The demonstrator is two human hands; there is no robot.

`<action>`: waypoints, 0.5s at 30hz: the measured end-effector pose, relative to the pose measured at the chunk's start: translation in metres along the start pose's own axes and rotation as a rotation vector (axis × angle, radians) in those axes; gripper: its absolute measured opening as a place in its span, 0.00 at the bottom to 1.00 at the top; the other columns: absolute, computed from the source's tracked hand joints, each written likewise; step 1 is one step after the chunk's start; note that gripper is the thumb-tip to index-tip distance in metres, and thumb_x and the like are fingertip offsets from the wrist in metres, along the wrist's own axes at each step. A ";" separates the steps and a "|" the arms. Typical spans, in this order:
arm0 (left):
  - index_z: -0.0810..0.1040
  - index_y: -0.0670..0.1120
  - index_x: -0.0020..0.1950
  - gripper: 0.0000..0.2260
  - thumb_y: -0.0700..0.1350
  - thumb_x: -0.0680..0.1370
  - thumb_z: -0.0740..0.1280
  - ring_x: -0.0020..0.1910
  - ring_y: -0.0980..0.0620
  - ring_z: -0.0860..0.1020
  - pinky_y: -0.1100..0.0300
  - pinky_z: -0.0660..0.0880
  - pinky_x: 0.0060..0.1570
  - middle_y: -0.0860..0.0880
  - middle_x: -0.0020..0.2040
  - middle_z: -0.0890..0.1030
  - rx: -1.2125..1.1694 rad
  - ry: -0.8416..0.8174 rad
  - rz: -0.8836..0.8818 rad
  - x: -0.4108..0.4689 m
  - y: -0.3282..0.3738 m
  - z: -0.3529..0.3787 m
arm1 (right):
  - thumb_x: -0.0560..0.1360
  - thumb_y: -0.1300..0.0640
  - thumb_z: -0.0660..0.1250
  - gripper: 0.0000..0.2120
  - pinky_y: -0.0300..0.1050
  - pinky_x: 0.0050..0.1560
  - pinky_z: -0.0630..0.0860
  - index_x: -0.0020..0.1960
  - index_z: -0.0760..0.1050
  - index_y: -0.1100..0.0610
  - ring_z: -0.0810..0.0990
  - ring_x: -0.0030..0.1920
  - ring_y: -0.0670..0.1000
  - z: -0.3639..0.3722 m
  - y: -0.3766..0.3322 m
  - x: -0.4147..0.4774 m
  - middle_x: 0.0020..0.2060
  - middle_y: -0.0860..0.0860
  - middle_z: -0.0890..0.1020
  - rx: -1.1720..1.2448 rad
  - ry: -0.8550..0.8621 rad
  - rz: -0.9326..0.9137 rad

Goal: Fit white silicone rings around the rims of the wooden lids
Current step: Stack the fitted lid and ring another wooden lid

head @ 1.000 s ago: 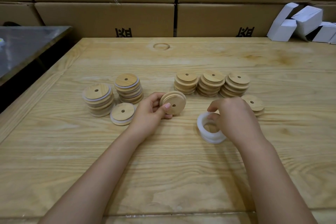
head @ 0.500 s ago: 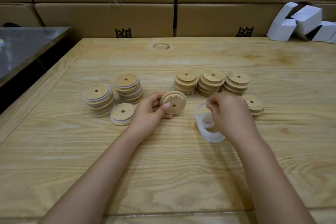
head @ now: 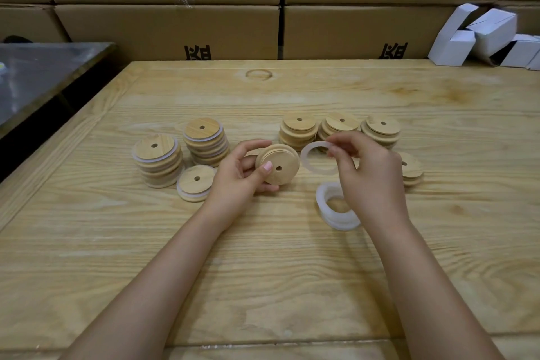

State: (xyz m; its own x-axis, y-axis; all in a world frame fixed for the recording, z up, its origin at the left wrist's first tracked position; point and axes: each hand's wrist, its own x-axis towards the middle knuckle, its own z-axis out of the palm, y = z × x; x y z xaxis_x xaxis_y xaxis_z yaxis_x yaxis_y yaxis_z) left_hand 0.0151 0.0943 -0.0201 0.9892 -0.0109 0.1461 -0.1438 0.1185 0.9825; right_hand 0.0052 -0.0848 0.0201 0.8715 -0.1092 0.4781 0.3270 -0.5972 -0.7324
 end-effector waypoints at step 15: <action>0.71 0.43 0.49 0.07 0.32 0.76 0.63 0.38 0.49 0.81 0.50 0.81 0.38 0.47 0.37 0.82 -0.027 -0.063 0.058 -0.006 0.006 0.004 | 0.73 0.59 0.70 0.05 0.43 0.49 0.75 0.40 0.78 0.50 0.77 0.52 0.43 0.030 0.001 -0.008 0.47 0.42 0.79 0.250 -0.150 0.137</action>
State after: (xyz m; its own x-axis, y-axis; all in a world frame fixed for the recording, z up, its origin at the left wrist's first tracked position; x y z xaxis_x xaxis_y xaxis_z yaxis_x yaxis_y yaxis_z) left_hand 0.0084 0.0910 -0.0145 0.9753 -0.0659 0.2109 -0.1996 0.1471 0.9688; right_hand 0.0098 -0.0610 0.0009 0.9519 -0.0456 0.3031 0.2659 -0.3690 -0.8906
